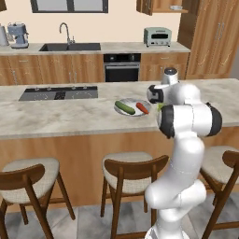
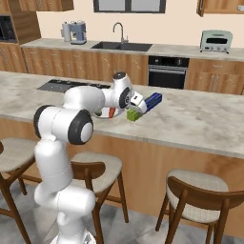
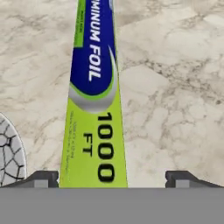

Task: Retrieve the tupperware and aluminum foil from the cabinet and place them on the dining counter near the plate with carrot and cucumber to prepare for storing leftovers.

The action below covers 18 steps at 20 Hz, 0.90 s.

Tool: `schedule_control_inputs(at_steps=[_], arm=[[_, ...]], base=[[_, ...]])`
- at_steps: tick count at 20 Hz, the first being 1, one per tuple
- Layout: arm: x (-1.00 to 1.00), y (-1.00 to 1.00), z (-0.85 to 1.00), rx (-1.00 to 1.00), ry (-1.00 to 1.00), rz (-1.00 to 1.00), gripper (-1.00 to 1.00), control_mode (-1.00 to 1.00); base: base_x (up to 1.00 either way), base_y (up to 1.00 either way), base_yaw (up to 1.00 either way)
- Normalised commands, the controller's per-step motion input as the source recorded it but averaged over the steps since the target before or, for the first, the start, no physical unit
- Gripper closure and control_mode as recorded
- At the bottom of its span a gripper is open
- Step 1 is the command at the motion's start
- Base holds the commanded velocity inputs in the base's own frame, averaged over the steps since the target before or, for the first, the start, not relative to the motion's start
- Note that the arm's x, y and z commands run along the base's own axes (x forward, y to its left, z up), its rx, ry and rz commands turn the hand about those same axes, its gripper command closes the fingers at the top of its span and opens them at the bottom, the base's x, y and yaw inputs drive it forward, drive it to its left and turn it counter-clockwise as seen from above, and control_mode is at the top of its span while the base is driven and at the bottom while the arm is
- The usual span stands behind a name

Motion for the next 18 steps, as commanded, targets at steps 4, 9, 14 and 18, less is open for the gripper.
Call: schedule_control_inputs(at_steps=[4,9,14,18], arm=[[-1.0,0.06,0.58,-0.1,-0.46,0.0,-1.0,-1.0],[-1.0,0.14,0.87,-0.02,-0.37,0.07,-1.0,-1.0],[-1.0,0.08,0.99,0.0,-0.05,0.02,-1.0,-1.0],[-0.88,0.09,0.86,0.0,0.0,0.0,-1.0,-1.0]], base=[[0.0,0.0,0.0],[0.0,0.0,0.0],[0.0,0.0,0.0],[0.0,0.0,0.0]])
